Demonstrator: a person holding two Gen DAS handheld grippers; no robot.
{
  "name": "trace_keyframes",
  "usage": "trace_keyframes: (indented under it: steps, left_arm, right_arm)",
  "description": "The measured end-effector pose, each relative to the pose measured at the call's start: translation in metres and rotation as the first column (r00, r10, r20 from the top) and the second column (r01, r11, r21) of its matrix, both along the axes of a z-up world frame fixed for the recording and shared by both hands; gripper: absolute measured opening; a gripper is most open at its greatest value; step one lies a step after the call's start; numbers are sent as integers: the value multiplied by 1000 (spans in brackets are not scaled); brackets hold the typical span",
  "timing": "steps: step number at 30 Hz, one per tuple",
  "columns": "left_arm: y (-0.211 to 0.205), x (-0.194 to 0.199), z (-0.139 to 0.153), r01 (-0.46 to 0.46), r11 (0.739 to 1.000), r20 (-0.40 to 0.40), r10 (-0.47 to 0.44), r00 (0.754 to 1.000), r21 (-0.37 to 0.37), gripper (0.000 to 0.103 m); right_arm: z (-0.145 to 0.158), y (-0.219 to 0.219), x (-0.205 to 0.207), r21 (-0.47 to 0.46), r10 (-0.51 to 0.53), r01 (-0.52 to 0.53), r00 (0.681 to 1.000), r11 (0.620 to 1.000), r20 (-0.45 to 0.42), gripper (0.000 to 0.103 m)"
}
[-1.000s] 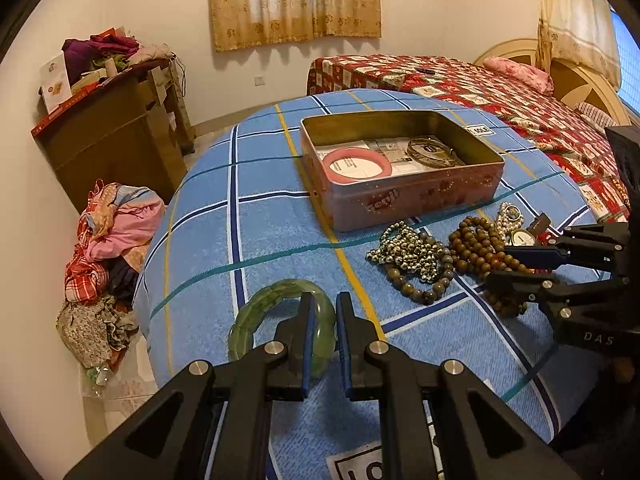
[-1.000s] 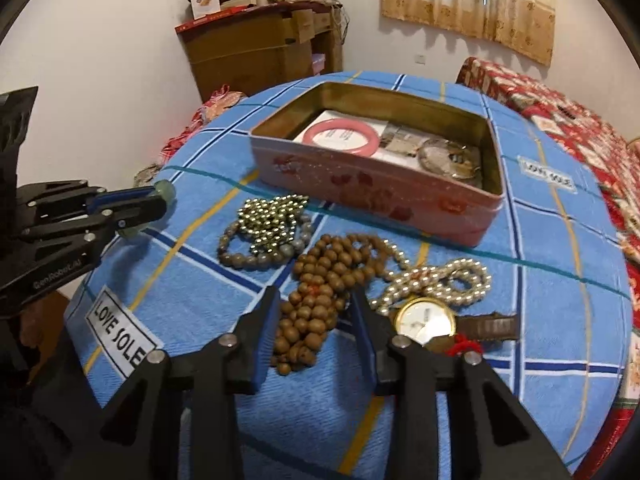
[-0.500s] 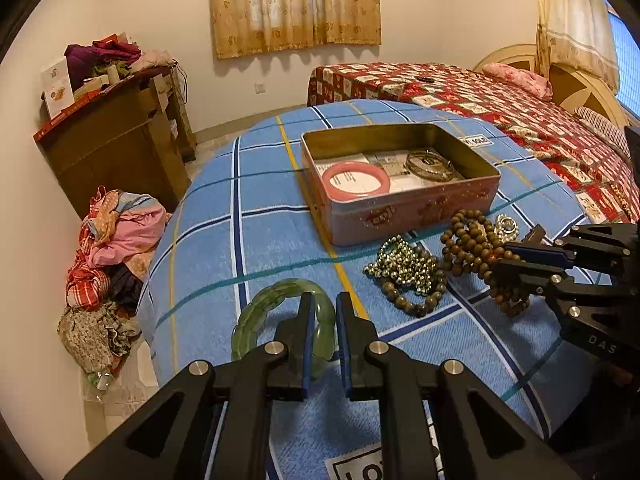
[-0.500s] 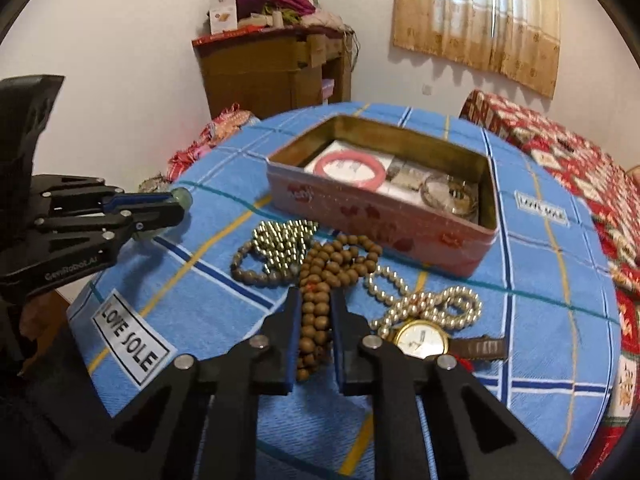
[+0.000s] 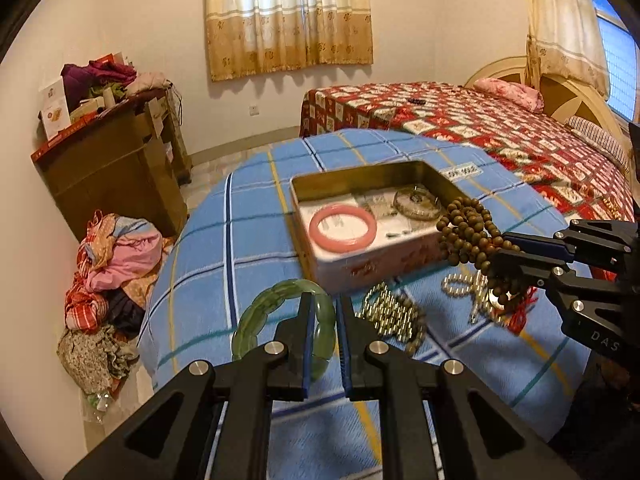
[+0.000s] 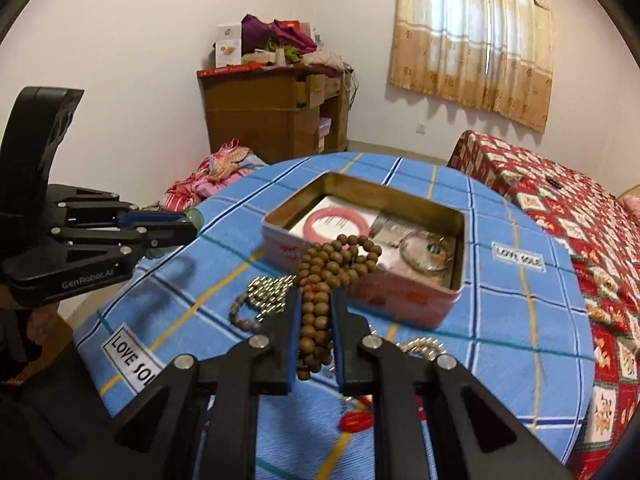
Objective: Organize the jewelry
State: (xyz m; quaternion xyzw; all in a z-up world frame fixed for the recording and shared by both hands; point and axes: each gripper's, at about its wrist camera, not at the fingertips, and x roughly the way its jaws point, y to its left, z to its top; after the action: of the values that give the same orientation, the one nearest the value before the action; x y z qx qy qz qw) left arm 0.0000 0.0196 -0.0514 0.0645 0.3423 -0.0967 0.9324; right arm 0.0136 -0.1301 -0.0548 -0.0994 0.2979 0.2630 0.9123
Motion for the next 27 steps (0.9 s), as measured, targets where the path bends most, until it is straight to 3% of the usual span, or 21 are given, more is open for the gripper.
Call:
trace_keyframes:
  steps: [6,16,27]
  left_arm:
    - [-1,18,11,3,1000,22,-3,1000,-16,10]
    - [-23,56,29,31,999,53,-33,998,29,10]
    - [-56,113,19,69,995,11,-70,997,76,10]
  right_arm:
    - [10,-11,16,0,-29,29,999,1000,25,16]
    - [19,-25,47,13,-65,64,996,998,53,16]
    - [16,-29,89,-11,-97,98,995,995,34,16]
